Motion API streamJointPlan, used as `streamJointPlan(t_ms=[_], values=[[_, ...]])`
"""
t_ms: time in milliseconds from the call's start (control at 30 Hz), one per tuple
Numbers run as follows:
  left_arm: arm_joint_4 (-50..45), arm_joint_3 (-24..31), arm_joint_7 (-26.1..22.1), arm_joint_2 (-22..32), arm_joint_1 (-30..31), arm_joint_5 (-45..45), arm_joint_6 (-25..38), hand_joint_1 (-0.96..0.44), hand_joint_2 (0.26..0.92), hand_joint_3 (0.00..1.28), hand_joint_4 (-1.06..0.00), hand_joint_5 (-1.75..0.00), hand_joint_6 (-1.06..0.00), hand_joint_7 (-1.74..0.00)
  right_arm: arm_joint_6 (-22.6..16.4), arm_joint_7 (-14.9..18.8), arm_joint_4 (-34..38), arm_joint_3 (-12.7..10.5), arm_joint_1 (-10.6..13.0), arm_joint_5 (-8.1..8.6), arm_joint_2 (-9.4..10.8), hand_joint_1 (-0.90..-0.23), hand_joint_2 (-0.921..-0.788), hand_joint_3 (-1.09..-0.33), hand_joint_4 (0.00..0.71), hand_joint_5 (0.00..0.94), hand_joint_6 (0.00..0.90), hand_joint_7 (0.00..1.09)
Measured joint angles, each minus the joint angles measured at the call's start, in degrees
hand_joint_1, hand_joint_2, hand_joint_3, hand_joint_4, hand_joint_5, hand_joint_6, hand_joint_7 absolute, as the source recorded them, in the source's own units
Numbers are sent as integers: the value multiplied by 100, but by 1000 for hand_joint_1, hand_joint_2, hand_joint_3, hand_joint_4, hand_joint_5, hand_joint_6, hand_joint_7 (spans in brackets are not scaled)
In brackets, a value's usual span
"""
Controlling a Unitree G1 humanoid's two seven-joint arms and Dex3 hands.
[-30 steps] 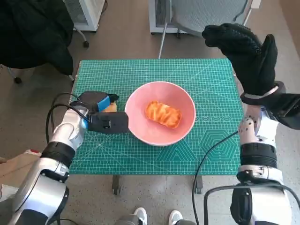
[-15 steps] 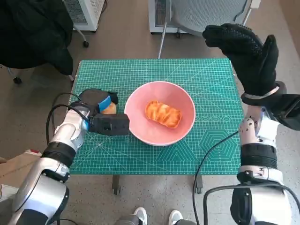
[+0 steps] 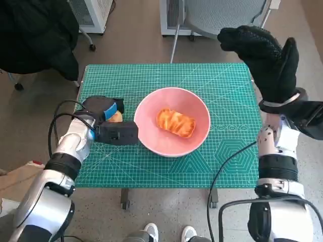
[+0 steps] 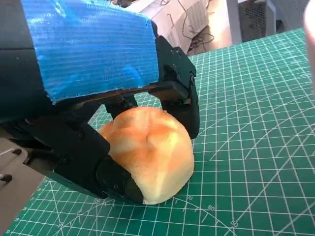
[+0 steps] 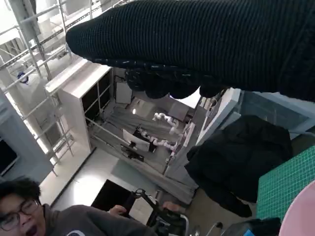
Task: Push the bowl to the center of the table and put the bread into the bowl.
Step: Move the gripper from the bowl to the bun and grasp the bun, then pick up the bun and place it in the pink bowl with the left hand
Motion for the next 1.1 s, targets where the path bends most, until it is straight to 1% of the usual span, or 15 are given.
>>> streamJointPlan(t_ms=[267, 600, 900, 1100], values=[[-14, 19, -62, 1, 0, -31, 53, 0, 921, 146, -603, -1290, -543, -1219, 21, -2, 0, -1, 1, 2, 3, -734, -921, -894, 336, 0, 425, 6], [-455, 94, -388, 102, 40, -90, 198, 0, 921, 144, -596, -1291, -551, -1218, 63, -9, -7, -1, 6, 3, 13, -734, -921, -892, 336, 0, 426, 6], [-1607, 372, -964, 425, 260, -135, 547, 0, 921, 133, -603, -1278, -567, -1207, 102, -17, -19, -2, 8, 5, 21, -735, -921, -887, 337, 1, 426, 6], [-2889, 642, -1509, 737, 583, -146, 903, 1, 921, 113, -613, -1251, -600, -1191, 104, -17, -15, -4, 7, 6, 29, -737, -921, -883, 337, 1, 427, 6]])
